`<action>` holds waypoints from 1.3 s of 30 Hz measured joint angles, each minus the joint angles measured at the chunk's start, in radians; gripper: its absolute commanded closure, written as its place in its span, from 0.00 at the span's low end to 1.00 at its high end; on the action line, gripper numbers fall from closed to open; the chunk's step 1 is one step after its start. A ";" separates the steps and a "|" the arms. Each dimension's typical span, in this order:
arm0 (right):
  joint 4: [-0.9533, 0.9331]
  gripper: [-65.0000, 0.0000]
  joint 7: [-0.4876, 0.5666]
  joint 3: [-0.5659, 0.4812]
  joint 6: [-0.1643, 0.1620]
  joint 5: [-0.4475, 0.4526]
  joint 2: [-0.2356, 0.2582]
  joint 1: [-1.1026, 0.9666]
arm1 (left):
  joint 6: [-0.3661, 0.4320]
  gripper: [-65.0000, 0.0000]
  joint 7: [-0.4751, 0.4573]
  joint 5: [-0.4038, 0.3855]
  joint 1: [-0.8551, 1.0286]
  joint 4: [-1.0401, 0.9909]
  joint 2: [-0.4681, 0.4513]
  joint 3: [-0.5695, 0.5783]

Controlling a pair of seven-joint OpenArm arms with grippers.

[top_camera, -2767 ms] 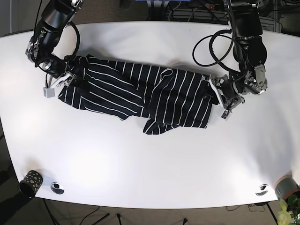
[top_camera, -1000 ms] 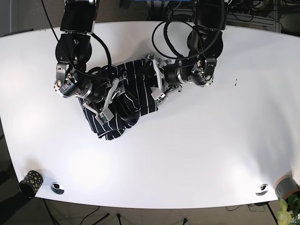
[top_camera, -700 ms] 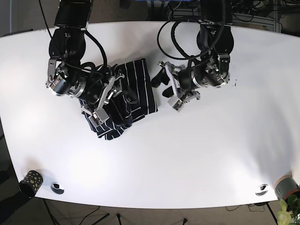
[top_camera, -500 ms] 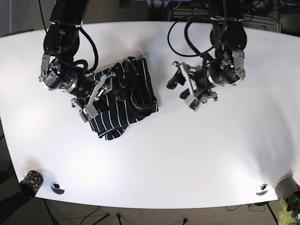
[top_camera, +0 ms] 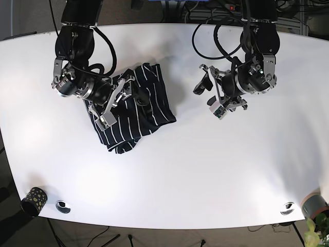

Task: Fold the T-shirt properly
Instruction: 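Release the shirt with the left gripper and lift it away, then grasp the bundled shirt's side with the left gripper and pull it flat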

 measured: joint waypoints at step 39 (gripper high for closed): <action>-0.526 0.86 0.144 0.074 -0.001 -0.042 0.155 0.312 | 0.000 0.52 -0.006 0.006 -0.215 -0.255 0.188 0.370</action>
